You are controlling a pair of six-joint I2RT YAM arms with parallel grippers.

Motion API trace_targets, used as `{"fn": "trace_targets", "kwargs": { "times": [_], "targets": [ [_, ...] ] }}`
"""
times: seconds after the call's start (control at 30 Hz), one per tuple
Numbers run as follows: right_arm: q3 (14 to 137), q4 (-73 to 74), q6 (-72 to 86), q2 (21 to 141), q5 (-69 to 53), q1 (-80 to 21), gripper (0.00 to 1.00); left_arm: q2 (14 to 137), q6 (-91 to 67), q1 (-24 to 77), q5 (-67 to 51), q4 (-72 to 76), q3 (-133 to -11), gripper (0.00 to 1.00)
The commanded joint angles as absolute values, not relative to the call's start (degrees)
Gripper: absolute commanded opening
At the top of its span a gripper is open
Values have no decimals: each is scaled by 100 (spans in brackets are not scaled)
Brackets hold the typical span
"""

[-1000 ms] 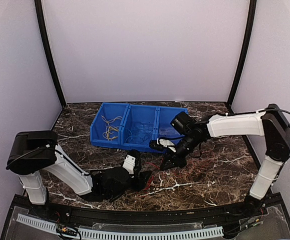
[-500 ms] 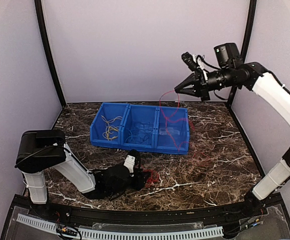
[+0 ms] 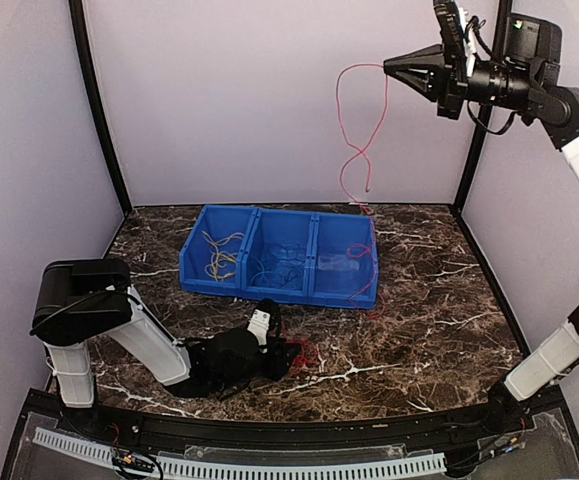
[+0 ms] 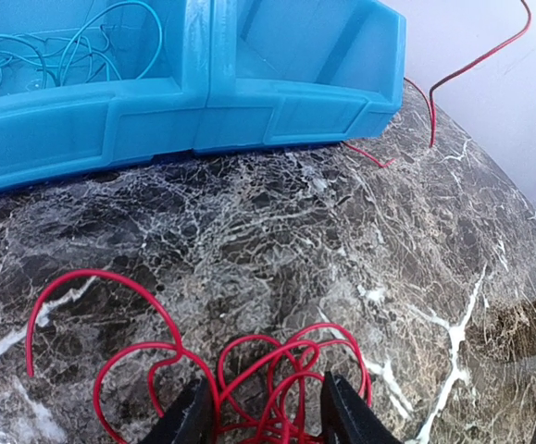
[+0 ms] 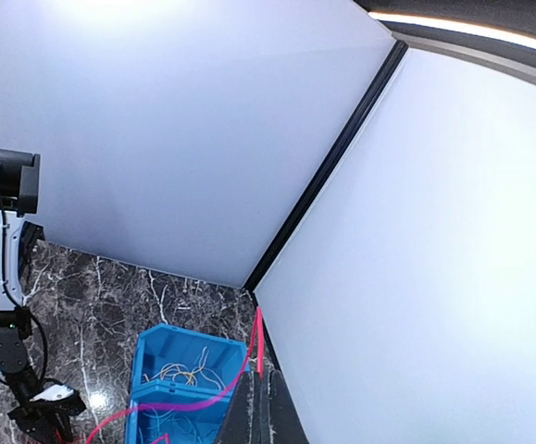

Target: Untangle the cables

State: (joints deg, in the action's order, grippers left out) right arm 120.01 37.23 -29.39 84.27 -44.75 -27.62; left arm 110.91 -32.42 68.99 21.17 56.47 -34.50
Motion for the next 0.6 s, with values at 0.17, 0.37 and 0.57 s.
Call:
{"fn": "trace_targets", "kwargs": {
  "times": [0.17,0.37,0.57],
  "targets": [
    [12904,3017,-2719,8896,-3829,-2720,0,10725,-3271,6873,2008,5480,-3382,42],
    [13532,2732,-2816,9302,-3570,-2725,0,10438,-3311,6873,1958,5330,-3336,42],
    [14072,2621,-2725,9634,-3594,-2722,0,10086,-3336,6882,1933,4900,-3393,42]
  ]
}}
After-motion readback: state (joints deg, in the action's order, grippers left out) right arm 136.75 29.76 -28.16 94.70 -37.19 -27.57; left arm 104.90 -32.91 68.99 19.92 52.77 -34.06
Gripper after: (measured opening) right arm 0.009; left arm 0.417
